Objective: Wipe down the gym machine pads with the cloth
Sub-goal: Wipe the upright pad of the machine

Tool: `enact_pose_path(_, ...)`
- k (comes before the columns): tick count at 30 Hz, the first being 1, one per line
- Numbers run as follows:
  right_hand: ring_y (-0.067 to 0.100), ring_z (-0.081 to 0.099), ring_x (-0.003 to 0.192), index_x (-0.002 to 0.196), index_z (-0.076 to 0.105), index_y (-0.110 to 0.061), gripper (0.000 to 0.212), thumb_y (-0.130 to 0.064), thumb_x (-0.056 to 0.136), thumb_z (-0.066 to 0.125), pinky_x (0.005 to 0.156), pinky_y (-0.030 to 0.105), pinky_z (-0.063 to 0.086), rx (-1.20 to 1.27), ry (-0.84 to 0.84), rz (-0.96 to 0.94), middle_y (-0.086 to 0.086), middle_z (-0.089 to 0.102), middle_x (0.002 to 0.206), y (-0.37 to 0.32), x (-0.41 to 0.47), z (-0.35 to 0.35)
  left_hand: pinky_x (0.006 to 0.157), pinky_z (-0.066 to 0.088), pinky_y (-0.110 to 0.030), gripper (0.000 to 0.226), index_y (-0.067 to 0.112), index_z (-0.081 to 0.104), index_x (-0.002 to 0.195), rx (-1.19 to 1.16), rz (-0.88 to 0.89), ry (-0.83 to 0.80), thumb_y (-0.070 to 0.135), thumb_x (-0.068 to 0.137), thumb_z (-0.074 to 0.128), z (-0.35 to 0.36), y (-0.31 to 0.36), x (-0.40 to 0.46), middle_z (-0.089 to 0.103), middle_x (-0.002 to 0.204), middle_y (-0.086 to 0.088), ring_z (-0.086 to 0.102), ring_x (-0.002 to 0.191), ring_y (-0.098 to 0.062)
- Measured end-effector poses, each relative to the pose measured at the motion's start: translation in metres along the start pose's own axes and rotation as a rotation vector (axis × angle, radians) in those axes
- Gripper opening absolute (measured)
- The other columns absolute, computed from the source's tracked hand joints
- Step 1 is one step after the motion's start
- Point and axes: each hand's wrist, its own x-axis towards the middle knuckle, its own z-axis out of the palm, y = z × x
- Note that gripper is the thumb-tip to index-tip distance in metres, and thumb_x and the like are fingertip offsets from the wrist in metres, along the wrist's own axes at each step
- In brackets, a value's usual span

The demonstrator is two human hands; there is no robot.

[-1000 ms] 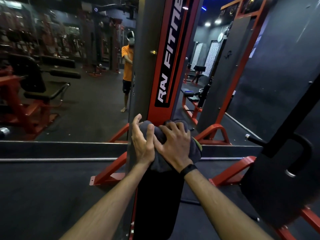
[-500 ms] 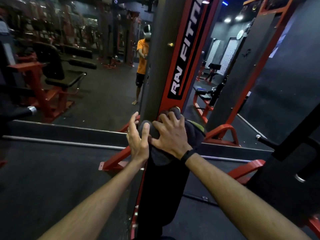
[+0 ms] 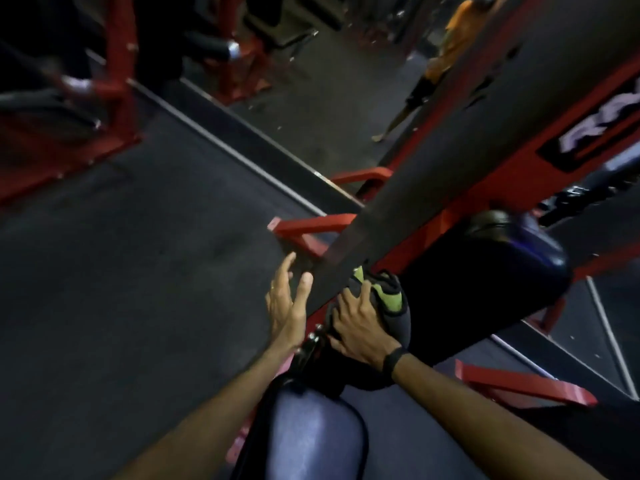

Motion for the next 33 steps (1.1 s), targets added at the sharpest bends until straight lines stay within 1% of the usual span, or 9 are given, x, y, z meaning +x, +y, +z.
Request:
enact_pose_path(5,0.038,0.043,0.104,0.094,0.079,-0.010,0.058,-0.060,0.064,0.077,0.098,0.067,0.031,-0.064,-0.182,-0.096,0.020,0.071,0.094,-0.074,0.024,0.051,0.117,0.027,-0.047,0.051,0.059,0.036,0.131,0.049,-0.158,0.051,0.072,0.082,0.039,-0.045,-0.060,-0.039,0.045,0.142,0.023,0.049,0.132,-0.012)
enact_pose_path(9,0.039,0.060,0.114,0.107,0.078,-0.021,0.041,-0.049,0.079,0.067,0.101,0.072,0.027,-0.243,-0.282,-0.160,0.009,0.074,0.106,-0.114,0.027,0.088,0.116,0.030,-0.053,0.052,0.064,0.036,0.132,0.085,-0.214,0.061,0.075,0.081,0.042,-0.070,-0.084,-0.057,0.044,0.147,0.020,0.048,0.132,-0.012)
enact_pose_path(13,0.030,0.063,0.110,0.094,0.080,-0.030,0.028,-0.046,0.072,0.073,0.099,0.073,0.036,-0.218,-0.248,-0.176,0.001,0.073,0.098,-0.107,0.023,0.083,0.114,0.033,-0.053,0.051,0.071,0.036,0.129,0.108,-0.211,0.012,0.080,0.080,0.044,-0.078,-0.083,-0.063,0.044,0.147,0.023,0.049,0.132,-0.011)
enact_pose_path(17,0.031,0.046,0.106,0.075,0.079,-0.020,0.036,-0.040,0.047,0.089,0.097,0.061,0.035,0.021,-0.044,-0.110,0.007,0.069,0.087,-0.063,0.011,0.040,0.118,0.027,-0.049,0.055,0.065,0.036,0.133,0.135,-0.137,-0.120,0.078,0.080,0.042,-0.065,-0.042,-0.045,0.042,0.150,0.022,0.046,0.136,-0.011)
enact_pose_path(20,0.031,0.044,0.105,0.075,0.076,-0.008,0.057,-0.043,0.032,0.093,0.083,0.064,0.052,0.146,0.216,-0.041,0.011,0.068,0.088,-0.009,-0.003,-0.001,0.118,0.025,-0.049,0.060,0.056,0.038,0.138,0.146,-0.064,-0.208,0.074,0.081,0.041,-0.043,0.001,-0.026,0.043,0.151,0.018,0.046,0.136,-0.013)
enact_pose_path(25,0.027,0.048,0.095,0.075,0.069,-0.014,0.042,-0.050,0.059,0.082,0.090,0.050,0.034,0.078,0.379,0.046,0.004,0.060,0.082,0.073,-0.031,-0.044,0.115,0.031,-0.054,0.062,0.053,0.040,0.137,0.055,0.024,-0.261,0.077,0.079,0.039,-0.007,0.069,-0.005,0.049,0.148,0.010,0.048,0.132,-0.015)
enact_pose_path(28,0.027,0.054,0.098,0.078,0.066,-0.016,0.034,-0.050,0.074,0.070,0.091,0.048,0.034,0.068,0.460,0.083,0.002,0.059,0.086,0.113,-0.047,-0.063,0.114,0.034,-0.055,0.060,0.054,0.043,0.136,0.012,0.100,-0.310,0.076,0.081,0.043,0.004,0.101,0.007,0.054,0.144,0.006,0.049,0.132,-0.015)
enact_pose_path(31,0.027,0.059,0.110,0.090,0.069,-0.018,0.038,-0.054,0.083,0.059,0.096,0.049,0.035,0.042,0.519,0.105,0.001,0.065,0.100,0.139,-0.065,-0.077,0.111,0.040,-0.040,0.068,0.041,0.046,0.140,-0.035,0.193,-0.391,0.071,0.079,0.046,0.009,0.133,0.015,0.053,0.143,0.010,0.051,0.124,0.000)
enact_pose_path(33,0.027,0.059,0.114,0.096,0.071,-0.017,0.039,-0.053,0.086,0.060,0.098,0.050,0.037,0.038,0.596,0.135,0.003,0.066,0.107,0.148,-0.073,-0.079,0.108,0.040,-0.033,0.070,0.039,0.046,0.140,-0.067,0.213,-0.407,0.070,0.077,0.046,0.007,0.146,0.023,0.052,0.144,0.010,0.052,0.125,-0.006)
